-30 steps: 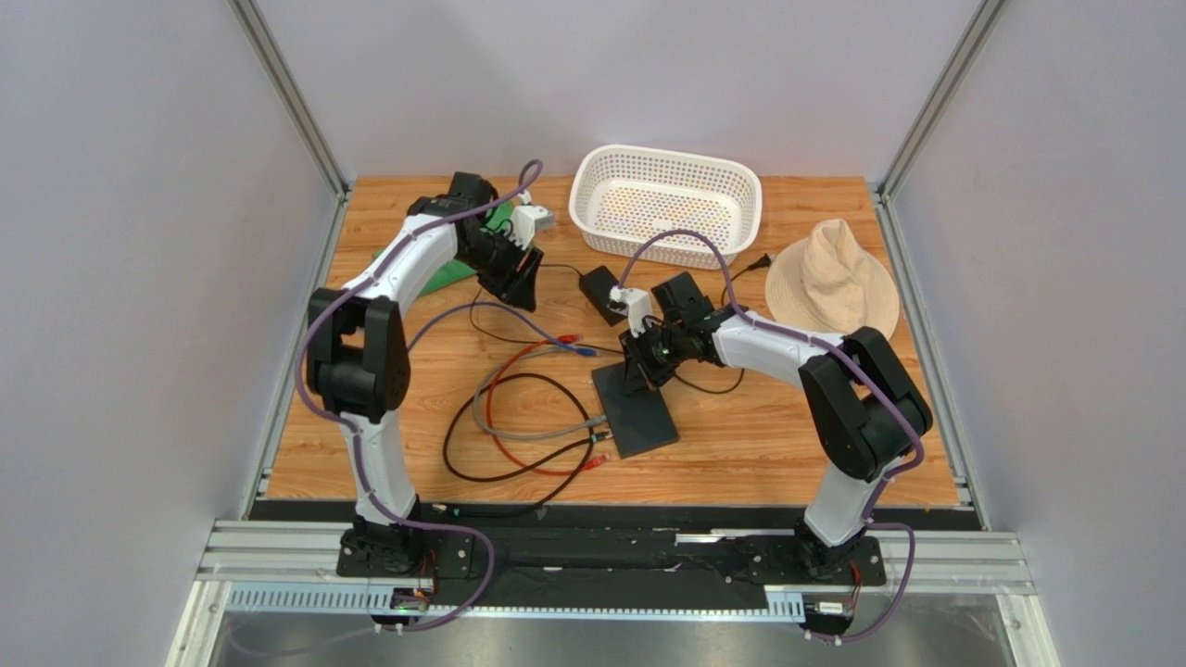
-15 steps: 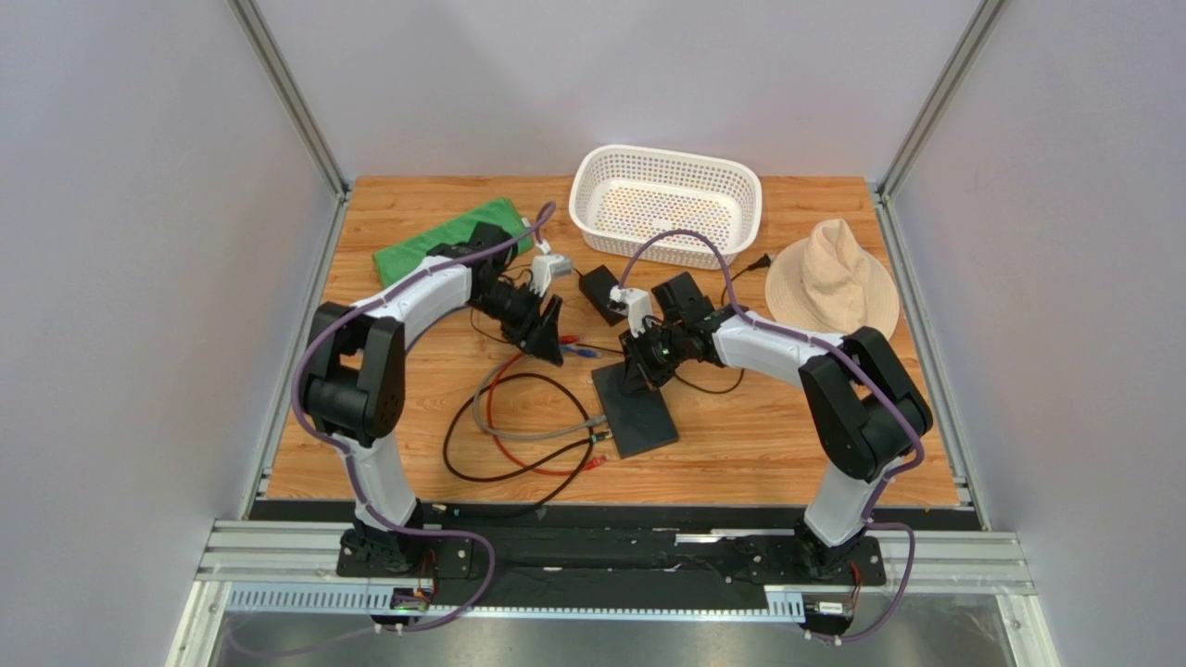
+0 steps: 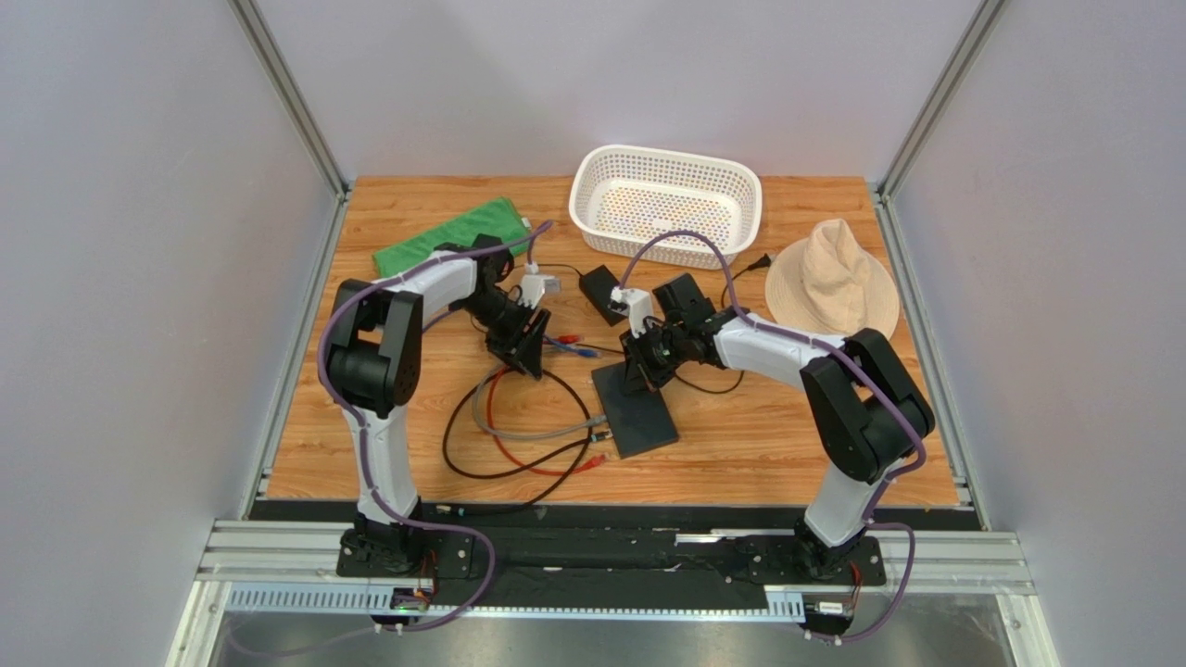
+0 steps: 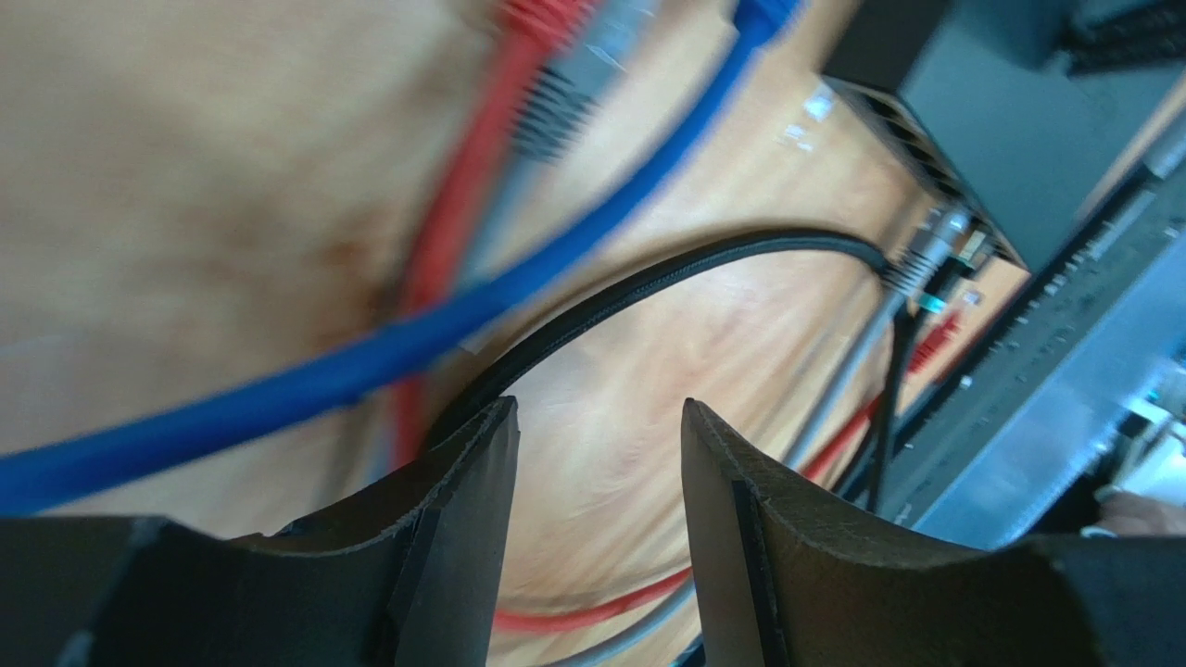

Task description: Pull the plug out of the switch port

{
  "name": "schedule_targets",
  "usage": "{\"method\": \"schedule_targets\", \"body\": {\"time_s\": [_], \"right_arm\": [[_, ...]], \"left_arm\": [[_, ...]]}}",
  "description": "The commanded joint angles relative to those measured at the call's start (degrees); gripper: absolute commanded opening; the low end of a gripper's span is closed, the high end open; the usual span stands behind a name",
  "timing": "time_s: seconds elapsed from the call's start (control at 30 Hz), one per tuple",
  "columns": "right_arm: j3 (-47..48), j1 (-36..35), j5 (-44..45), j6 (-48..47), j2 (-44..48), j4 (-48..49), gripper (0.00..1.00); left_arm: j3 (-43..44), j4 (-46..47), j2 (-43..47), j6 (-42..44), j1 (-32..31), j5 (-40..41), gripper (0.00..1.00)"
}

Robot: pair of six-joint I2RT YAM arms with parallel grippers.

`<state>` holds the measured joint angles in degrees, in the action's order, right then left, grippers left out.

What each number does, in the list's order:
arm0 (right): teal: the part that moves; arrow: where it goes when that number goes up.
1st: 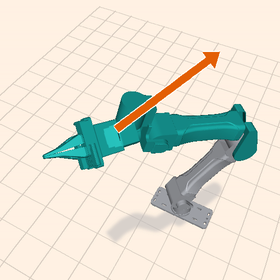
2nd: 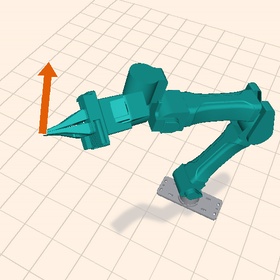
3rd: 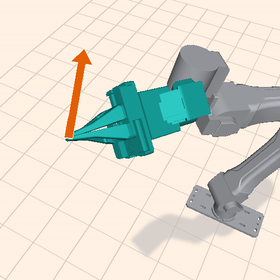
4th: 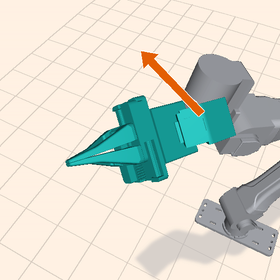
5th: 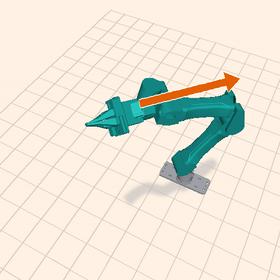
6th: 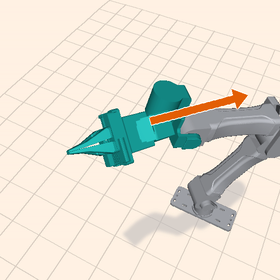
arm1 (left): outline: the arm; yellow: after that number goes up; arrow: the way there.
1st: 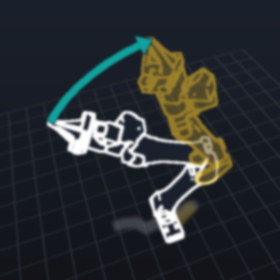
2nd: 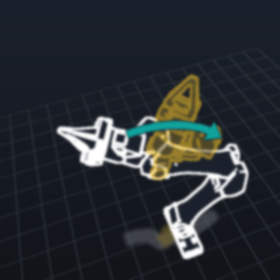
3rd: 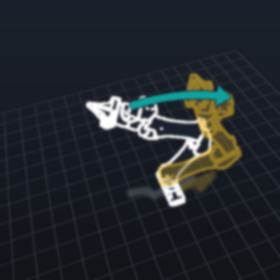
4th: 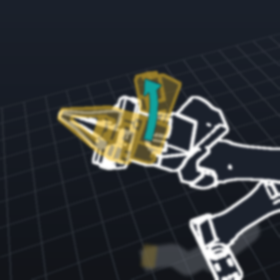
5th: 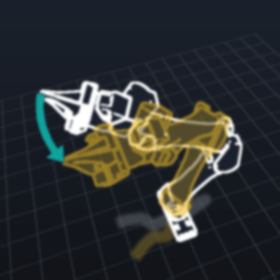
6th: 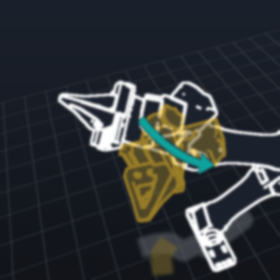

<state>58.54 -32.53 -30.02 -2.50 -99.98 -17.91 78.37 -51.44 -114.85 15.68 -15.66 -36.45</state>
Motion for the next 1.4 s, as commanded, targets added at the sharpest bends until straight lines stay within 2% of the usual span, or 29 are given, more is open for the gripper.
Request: {"method": "schedule_targets", "body": {"time_s": [0.0,0.1,0.27,0.37,0.43,0.5,0.53,0.57,0.6,0.67,0.77,0.9,0.97,1.0,1.03,1.13,1.23,1.37], "right_arm": [[-1.9,0.3,7.9,-1.8,-0.7,1.9,0.01],[-2.0,0.4,7.9,-1.8,-0.5,2.1,0.01],[-2.3,0.4,8.0,-1.8,-0.3,2.4,0.01],[-2.4,0.4,8.0,-1.7,-0.2,2.4,0.01],[-2.2,0.4,8.1,-1.9,-0.1,2.4,0.01],[-2.2,0.4,8.3,-2.0,0.2,2.4,0.01],[-2.6,0.3,8.5,-1.9,0.5,2.4,0.01],[-2.7,0.4,8.5,-1.8,0.8,2.4,0.01],[-2.9,0.3,8.4,-1.7,0.9,2.7,0.01],[-3.3,0.4,8.0,-1.4,1.1,2.6,0.01],[-3.3,0.4,8.0,-1.4,1.1,2.4,0.01],[-2.9,0.4,8.0,-1.8,1.0,1.7,0.01],[-2.6,0.4,8.1,-1.8,1.4,1.5,0.00],[-1.9,0.5,8.1,-1.6,2.1,1.0,0.00],[-1.4,0.8,7.8,-1.2,2.5,0.8,0.00],[3.1,1.3,3.6,-2.3,5.9,-1.4,0.00],[7.5,1.3,3.8,-4.9,8.9,-4.8,0.00],[6.6,1.2,5.1,-6.5,11.9,-7.6,0.00]], "left_arm": [[9.8,-2.9,-2.3,0.7,1.0,9.5,0.56],[15.9,-5.2,-5.0,3.5,2.7,16.7,0.56],[26.7,-6.2,-7.9,5.7,6.9,22.4,0.57],[33.2,-5.2,-9.1,7.6,7.1,26.4,0.57],[38.6,-6.6,-9.3,7.7,7.1,24.1,0.57],[41.2,-9.0,-6.5,7.5,7.0,11.9,0.57],[40.2,-8.9,-4.6,7.6,6.9,6.4,0.58],[36.4,-7.5,-0.4,8.3,6.7,-4.6,0.59],[33.8,-6.6,1.6,8.4,6.3,-8.8,0.59],[26.3,-3.2,6.5,6.7,4.3,-14.9,0.60],[16.9,1.2,9.6,1.9,1.7,-18.6,0.61],[8.5,3.8,8.1,-2.1,-0.9,-17.5,0.59],[5.3,4.1,6.1,-1.8,-2.4,-16.5,0.55],[4.5,3.9,5.4,-1.3,-2.9,-16.3,0.51],[3.8,3.7,4.6,-0.9,-3.9,-15.9,0.41],[2.3,2.8,1.5,1.0,-6.0,-14.9,0.29],[1.0,4.1,0.1,1.2,-7.8,-15.2,0.26],[1.9,5.7,-2.9,-0.7,-9.2,-16.6,0.26]]}}
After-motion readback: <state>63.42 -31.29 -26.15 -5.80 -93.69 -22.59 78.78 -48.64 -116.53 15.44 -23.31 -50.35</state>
